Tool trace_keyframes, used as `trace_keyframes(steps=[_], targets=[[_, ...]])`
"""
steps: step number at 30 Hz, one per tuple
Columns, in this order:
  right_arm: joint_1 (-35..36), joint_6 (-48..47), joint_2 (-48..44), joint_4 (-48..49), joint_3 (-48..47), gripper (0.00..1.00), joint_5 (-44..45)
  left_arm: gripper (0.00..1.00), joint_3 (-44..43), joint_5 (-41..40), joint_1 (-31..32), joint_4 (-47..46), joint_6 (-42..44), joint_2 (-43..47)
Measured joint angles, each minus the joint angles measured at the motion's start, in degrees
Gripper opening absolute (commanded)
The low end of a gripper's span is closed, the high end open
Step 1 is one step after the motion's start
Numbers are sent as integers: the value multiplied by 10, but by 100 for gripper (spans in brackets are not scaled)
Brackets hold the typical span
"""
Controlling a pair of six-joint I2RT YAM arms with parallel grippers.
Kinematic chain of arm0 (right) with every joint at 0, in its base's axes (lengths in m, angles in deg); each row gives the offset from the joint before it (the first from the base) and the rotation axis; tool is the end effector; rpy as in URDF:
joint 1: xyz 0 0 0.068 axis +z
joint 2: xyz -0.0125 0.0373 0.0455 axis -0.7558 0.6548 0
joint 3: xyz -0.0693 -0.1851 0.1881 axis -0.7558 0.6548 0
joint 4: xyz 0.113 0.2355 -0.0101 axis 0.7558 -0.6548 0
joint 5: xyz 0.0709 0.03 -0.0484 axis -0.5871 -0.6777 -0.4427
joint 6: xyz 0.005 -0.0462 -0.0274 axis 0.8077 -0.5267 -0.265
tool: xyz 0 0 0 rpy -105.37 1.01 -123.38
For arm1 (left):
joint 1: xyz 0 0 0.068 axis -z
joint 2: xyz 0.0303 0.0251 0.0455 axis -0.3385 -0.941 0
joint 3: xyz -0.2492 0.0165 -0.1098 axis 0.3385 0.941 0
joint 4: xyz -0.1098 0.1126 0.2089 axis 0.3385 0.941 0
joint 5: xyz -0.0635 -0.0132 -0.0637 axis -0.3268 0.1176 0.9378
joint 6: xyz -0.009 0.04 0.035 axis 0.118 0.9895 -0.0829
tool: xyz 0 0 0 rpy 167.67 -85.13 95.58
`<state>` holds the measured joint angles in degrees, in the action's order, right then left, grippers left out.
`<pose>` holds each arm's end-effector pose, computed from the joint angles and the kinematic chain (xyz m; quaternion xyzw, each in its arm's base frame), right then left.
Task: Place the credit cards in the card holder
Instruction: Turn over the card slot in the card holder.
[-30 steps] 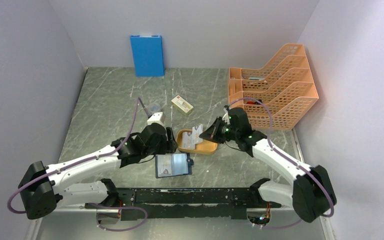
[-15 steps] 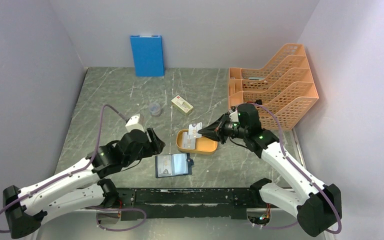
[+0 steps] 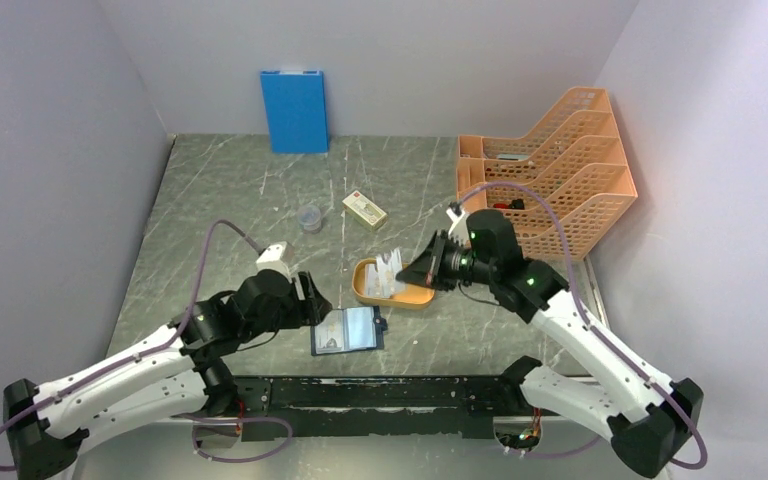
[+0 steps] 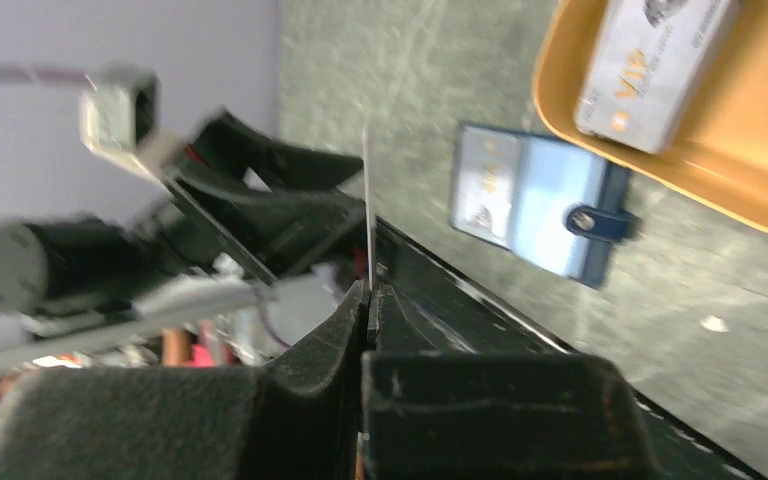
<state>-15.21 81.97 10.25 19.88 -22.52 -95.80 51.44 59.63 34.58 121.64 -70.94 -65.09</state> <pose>0.1670 0.1289 0.3194 0.0662 0.8583 0.4603 0.2170 0.0984 -0.1199 0.2520 -0.0465 0.8899 -0.2714 0.3637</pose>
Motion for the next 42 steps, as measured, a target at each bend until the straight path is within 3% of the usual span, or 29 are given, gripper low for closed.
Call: trace_keyframes(steps=[3, 10, 24, 31, 42], targets=[[34, -61, -37, 2, 56, 0, 18, 81, 18, 22, 17, -24, 9, -26], [79, -108, -59, 18, 216, 0, 32, 76, 19, 28, 85, -84, 10, -159], [111, -143, -62, 86, 253, 0, 50, 63, -39, 13, 100, -143, 8, -359], [112, -146, -61, 105, 265, 0, 50, 59, -52, 0, 100, -144, 11, -398], [116, -145, -57, 133, 272, 0, 48, 38, -61, -6, 100, -154, 14, -434]])
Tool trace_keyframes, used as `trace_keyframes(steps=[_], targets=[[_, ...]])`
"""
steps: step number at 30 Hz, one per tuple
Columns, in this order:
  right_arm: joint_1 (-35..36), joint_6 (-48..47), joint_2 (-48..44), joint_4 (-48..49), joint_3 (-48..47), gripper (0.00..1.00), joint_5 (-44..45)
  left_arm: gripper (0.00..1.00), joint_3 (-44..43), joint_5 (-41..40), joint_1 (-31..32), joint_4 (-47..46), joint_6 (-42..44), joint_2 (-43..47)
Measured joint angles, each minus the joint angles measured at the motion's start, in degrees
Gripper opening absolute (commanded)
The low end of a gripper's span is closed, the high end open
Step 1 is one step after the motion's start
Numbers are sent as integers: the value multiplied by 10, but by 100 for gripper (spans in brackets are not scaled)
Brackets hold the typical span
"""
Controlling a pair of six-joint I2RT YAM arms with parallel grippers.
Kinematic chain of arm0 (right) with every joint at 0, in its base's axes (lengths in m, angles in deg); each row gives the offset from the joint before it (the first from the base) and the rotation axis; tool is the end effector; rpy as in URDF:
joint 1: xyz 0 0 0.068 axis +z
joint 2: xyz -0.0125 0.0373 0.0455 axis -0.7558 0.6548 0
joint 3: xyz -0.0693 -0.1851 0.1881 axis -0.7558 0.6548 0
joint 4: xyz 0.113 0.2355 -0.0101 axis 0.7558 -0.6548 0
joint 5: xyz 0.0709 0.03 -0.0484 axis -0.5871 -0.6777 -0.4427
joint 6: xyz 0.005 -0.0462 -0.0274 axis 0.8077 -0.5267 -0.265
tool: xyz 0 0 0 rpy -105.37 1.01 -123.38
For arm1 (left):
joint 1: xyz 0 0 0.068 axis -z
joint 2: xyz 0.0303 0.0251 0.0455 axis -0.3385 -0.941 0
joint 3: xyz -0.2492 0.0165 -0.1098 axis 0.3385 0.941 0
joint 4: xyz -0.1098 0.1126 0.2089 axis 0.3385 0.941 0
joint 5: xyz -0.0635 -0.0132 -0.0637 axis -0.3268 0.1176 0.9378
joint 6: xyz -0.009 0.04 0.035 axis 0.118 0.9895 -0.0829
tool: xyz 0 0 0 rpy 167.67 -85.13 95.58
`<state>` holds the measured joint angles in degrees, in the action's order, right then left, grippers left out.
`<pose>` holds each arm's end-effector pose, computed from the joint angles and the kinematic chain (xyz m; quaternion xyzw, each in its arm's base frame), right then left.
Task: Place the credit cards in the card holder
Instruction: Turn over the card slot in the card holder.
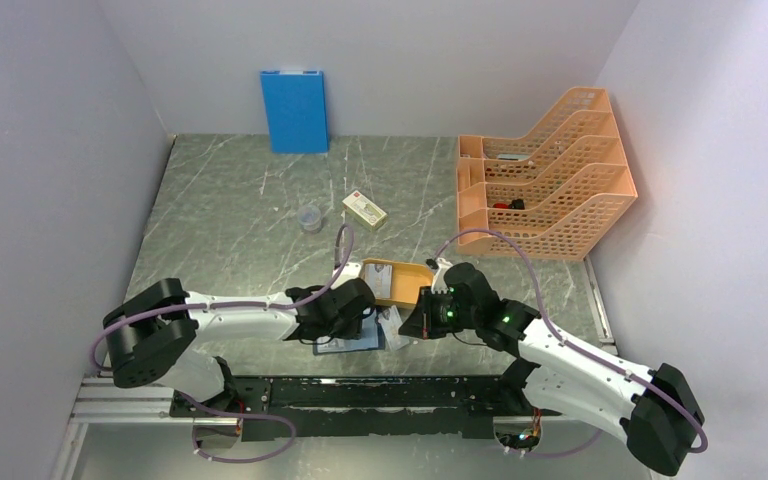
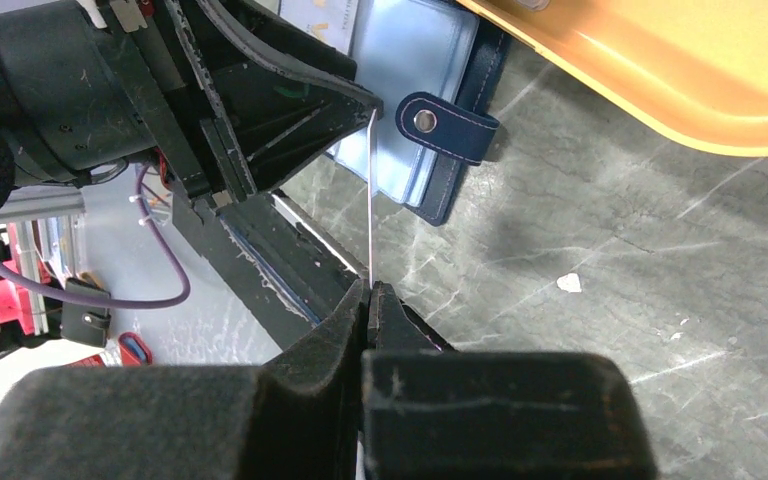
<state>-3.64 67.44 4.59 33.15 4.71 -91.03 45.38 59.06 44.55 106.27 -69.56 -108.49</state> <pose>0.1185 0.1362 0.1960 -0.1006 0.8913 0.3912 0.2060 0.1243 -0.2347 0.1574 0.0738 0.9527 -0.1403 0.2594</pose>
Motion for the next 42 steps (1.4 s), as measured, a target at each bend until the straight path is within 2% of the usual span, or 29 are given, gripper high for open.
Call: trace_keyframes(steps=[12, 27, 29, 34, 42], targets=[[3, 2, 5, 10, 7, 0, 0, 6, 3, -22, 0, 2, -9, 0], [7, 26, 47, 31, 23, 0, -22, 5, 16, -31, 0, 2, -26, 10], [8, 28, 60, 39, 25, 0, -26, 9, 17, -32, 0, 2, -28, 12], [8, 41, 83, 60, 31, 0, -38, 31, 18, -31, 0, 9, -30, 19], [9, 56, 110, 101, 37, 0, -51, 50, 18, -29, 0, 27, -27, 47]])
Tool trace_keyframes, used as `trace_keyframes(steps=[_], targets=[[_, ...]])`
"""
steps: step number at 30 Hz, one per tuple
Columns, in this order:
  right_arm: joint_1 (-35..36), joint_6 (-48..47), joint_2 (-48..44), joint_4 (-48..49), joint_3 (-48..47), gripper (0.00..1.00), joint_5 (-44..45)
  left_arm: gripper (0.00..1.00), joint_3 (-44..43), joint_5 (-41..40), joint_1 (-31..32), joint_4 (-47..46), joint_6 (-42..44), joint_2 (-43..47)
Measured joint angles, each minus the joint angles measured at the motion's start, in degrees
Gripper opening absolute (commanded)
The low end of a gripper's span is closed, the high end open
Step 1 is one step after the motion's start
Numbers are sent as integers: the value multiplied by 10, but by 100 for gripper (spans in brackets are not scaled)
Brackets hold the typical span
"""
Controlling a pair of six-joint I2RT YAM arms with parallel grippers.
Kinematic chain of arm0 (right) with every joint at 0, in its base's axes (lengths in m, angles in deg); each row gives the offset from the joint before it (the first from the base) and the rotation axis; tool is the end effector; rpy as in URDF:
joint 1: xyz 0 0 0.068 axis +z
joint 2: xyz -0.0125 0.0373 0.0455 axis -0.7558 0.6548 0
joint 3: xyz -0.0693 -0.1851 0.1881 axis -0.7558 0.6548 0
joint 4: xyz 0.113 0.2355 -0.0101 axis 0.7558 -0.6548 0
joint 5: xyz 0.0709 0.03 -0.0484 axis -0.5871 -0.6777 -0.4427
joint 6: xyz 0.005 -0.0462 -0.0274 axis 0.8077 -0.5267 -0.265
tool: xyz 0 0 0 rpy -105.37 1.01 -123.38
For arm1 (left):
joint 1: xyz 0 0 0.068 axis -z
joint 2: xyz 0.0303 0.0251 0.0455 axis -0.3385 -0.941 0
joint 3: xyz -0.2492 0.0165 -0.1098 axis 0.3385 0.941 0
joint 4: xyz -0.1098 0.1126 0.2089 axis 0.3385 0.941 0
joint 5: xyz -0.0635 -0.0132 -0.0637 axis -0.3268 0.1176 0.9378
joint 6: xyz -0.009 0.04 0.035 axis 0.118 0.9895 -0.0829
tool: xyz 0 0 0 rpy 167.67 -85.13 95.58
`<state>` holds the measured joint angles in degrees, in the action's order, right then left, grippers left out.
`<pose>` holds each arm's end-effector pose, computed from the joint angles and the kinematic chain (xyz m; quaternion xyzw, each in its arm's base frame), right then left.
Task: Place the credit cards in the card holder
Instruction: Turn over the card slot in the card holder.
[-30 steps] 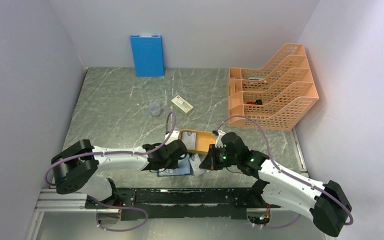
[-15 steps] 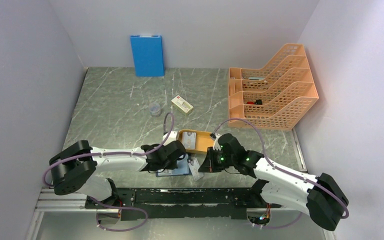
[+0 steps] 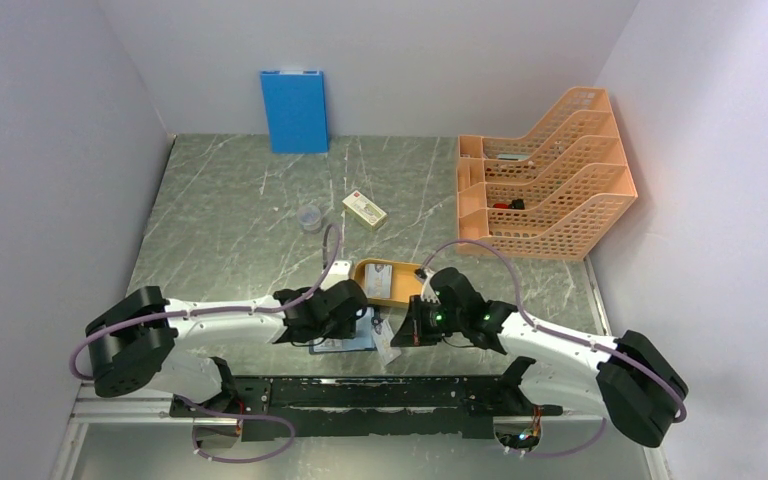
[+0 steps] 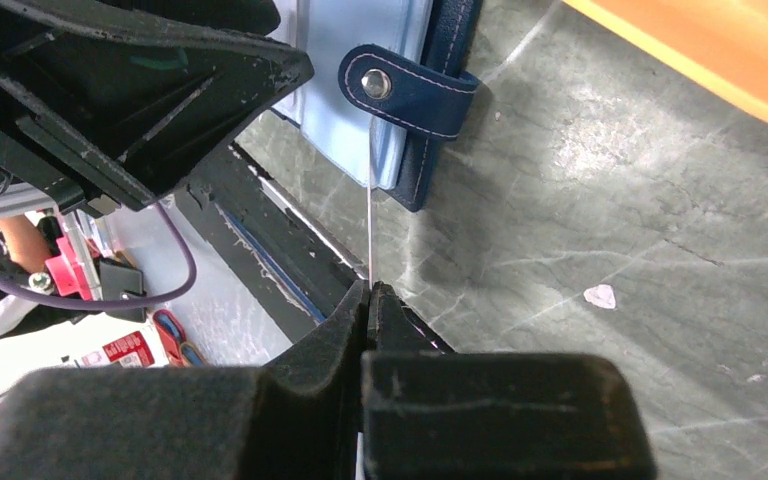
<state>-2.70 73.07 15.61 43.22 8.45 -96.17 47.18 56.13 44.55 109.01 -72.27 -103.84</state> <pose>0.1237 0.1503 0.1577 -0.0751 0.9036 0.4031 0.1243 0.1192 -0.2201 0.1659 0.0442 0.9506 -0.1337 0.2767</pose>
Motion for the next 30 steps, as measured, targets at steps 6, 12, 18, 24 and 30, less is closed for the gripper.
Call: trace_keyframes(steps=[6, 12, 18, 24, 30], targets=[[5, 8, 10, 20, 0, 0, -7, 55, 0, 5, 0, 3, 4, 8], [8, 10, 19, 26, 0, 0, -9, 54, -7, 8, 0, 2, 9, -21], [10, 8, -13, 3, 0, 0, 11, 45, -21, 8, 0, -8, 13, -44], [10, 6, -39, -22, 0, 0, 25, 17, -21, 2, 0, -7, 17, -52], [10, 6, -44, -36, 0, 0, 31, 5, -21, -6, 0, -6, 14, -52]])
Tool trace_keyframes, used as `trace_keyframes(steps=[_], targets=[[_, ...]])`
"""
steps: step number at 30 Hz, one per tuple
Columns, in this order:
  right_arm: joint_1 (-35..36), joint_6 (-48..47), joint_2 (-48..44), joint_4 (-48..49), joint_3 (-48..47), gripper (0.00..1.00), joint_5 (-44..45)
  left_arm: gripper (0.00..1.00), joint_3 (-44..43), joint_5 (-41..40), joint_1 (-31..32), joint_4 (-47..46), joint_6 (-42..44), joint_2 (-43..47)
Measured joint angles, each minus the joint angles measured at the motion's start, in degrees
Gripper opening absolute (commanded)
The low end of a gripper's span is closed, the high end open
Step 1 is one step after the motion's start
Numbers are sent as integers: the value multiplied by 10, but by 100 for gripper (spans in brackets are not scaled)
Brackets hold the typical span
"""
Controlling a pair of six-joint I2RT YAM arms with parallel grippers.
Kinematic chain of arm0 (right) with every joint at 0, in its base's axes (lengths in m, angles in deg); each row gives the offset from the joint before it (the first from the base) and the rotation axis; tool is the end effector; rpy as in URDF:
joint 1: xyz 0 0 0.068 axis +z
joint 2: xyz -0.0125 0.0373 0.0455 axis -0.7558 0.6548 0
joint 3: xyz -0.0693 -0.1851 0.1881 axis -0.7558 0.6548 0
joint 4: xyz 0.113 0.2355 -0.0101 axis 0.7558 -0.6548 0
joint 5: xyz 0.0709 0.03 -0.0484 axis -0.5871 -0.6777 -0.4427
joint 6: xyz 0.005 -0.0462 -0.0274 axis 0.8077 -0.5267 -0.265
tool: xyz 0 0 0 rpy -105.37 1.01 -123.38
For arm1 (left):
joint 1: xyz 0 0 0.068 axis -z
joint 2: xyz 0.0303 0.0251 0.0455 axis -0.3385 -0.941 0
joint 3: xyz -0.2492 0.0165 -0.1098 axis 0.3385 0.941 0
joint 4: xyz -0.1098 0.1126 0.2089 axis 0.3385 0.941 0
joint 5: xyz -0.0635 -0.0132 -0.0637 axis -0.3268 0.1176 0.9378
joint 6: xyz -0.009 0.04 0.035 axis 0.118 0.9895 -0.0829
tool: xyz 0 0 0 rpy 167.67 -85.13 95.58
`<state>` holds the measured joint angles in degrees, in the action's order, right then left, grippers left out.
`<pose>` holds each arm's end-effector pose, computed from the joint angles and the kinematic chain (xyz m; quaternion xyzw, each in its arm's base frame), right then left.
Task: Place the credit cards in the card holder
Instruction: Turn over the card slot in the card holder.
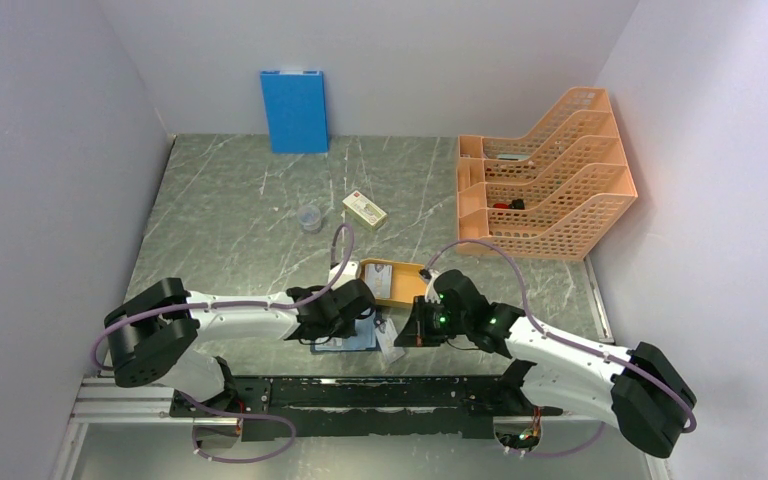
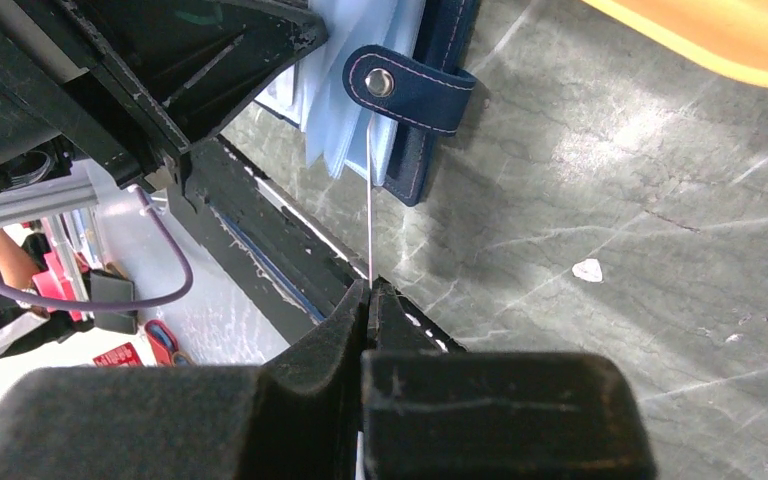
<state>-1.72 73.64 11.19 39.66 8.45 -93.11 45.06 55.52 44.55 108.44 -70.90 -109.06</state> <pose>0.1171 0.1454 0.1656 -0.0694 0.9051 0.3944 0.1429 0.1252 -0.2317 0.1552 0.0585 0.9542 -0.1091 0.2723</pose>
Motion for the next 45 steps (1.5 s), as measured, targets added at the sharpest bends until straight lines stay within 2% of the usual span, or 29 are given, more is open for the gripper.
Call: trace_keyframes(steps=[29, 43, 45], targets=[[0, 19, 12, 40, -5, 0, -24, 5, 11, -3, 0, -11, -12, 6], [6, 37, 73, 96, -5, 0, -56, 5, 16, -3, 0, -15, -17, 10], [8, 39, 82, 106, -5, 0, -61, 9, 16, -3, 0, -15, -17, 11]])
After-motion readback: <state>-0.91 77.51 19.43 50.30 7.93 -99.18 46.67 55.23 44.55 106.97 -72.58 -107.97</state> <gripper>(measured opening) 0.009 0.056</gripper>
